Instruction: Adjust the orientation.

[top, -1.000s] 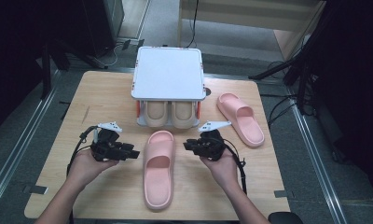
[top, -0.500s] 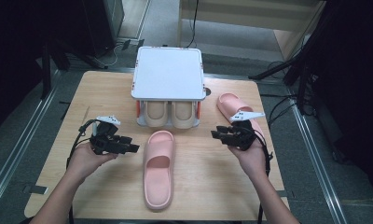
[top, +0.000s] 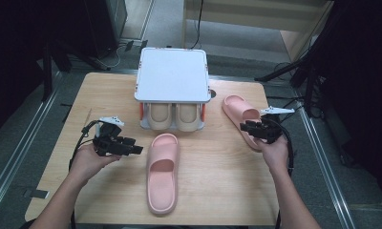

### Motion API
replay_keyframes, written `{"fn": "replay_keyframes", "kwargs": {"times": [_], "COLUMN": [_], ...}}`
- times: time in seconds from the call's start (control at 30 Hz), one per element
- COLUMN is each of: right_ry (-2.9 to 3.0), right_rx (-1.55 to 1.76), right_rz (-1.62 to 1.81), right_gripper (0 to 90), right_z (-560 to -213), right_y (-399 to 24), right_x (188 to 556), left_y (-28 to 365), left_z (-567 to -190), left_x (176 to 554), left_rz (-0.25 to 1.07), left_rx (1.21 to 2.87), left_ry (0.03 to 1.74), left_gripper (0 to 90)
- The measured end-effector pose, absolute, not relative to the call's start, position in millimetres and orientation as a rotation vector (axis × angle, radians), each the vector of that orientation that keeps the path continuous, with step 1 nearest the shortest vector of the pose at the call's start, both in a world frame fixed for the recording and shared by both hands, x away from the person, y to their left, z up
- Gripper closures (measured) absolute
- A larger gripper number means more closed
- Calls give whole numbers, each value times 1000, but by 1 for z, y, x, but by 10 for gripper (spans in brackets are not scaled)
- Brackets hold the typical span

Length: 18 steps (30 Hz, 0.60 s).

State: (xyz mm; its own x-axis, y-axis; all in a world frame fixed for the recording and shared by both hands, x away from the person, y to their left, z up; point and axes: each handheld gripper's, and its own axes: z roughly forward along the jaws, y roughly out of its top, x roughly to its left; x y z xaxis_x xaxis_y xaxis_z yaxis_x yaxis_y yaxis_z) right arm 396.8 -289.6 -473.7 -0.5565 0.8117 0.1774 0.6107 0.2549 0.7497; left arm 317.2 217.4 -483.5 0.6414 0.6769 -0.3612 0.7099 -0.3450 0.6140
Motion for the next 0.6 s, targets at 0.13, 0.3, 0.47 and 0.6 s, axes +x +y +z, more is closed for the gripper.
{"fn": "replay_keyframes", "kwargs": {"times": [0.13, 0.3, 0.47, 0.6], "right_ry": [2252, 2248, 2251, 2259], "right_rx": [1357, 1401, 1393, 1411], "right_rz": [1189, 1154, 1138, 1149], "right_gripper": [622, 614, 607, 610], "right_z": [-480, -486, -489, -493], "right_y": [-298, -304, -300, -293], "right_x": [405, 415, 426, 435], "left_y": [219, 221, 224, 226], "left_z": [-484, -484, -485, -486], "left_x": [316, 312, 308, 303], "left_rz": [-51, -49, -47, -40], "left_rx": [2086, 2080, 2078, 2073], "left_ry": [1082, 1089, 1097, 1110], "left_gripper": [436, 431, 426, 424]}}
